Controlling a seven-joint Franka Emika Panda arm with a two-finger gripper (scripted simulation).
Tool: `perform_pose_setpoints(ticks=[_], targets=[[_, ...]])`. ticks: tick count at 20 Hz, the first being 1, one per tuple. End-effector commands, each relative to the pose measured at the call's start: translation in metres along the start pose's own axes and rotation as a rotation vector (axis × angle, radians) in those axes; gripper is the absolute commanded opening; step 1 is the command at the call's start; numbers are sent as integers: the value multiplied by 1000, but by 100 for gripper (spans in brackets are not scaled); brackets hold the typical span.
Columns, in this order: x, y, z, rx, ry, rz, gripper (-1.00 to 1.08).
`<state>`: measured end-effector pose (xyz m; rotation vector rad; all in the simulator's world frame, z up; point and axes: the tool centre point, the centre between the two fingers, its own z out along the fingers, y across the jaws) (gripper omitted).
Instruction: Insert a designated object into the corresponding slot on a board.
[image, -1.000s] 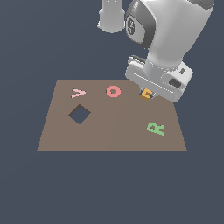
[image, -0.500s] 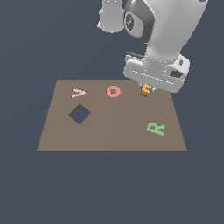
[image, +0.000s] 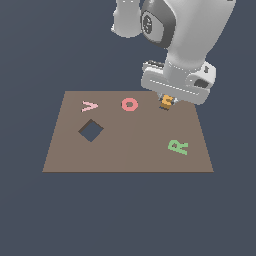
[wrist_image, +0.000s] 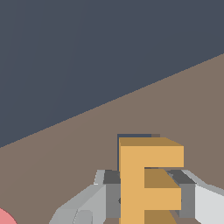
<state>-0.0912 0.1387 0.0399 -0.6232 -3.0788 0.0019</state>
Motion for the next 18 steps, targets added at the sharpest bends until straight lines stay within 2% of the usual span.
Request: perform_pose_setpoints(ticks=[1, 8, 9, 18], targets=[[0, 0, 0, 0, 0, 0, -100], [0, 0, 10, 0, -1, 3, -100], [0, 0, 10, 0, -1, 3, 100], [0, 0, 10, 0, -1, 3, 100]])
